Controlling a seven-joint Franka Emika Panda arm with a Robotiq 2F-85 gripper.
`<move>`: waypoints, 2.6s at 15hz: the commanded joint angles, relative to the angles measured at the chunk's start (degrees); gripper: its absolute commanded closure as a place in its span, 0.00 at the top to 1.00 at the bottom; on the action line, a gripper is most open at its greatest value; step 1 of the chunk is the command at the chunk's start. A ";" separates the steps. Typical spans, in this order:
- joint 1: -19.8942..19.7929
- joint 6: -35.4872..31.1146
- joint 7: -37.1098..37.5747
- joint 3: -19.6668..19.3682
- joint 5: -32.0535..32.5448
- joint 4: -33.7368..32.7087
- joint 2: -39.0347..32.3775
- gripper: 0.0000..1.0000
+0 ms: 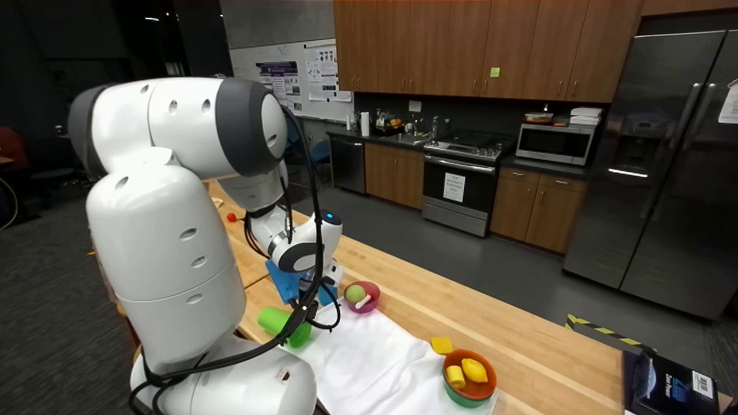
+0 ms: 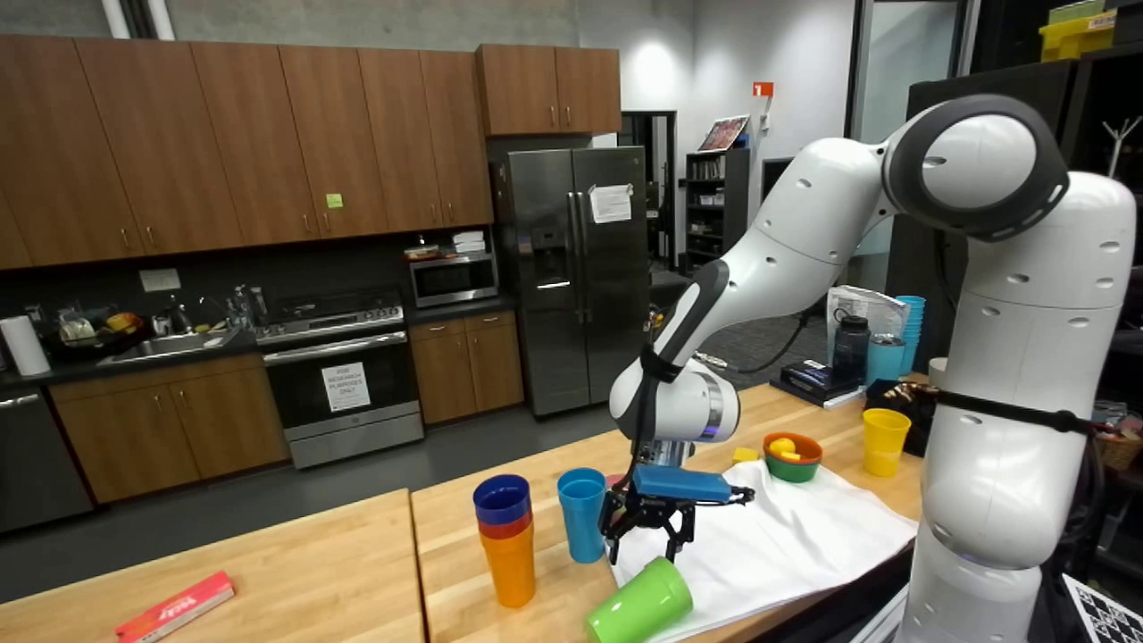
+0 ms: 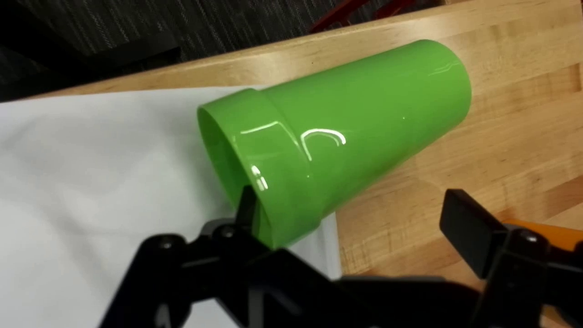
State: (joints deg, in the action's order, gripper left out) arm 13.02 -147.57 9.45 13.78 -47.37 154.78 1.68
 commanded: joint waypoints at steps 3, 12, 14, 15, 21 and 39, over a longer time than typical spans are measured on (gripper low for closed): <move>0.55 -1.93 0.94 0.32 -0.33 -2.10 -3.08 1.00; 1.40 -5.34 1.95 1.22 0.11 -4.86 -7.24 0.60; 1.43 -4.96 1.90 1.25 0.07 -4.52 -6.86 0.42; 1.39 -4.74 1.85 1.24 -0.05 -4.36 -6.57 0.35; 0.56 -1.60 2.83 0.27 1.71 -3.88 -5.57 0.02; -12.08 39.08 23.00 -14.12 42.51 -8.51 -2.82 0.02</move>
State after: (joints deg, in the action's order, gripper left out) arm 2.65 -115.51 26.72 1.65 -12.94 148.31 -2.09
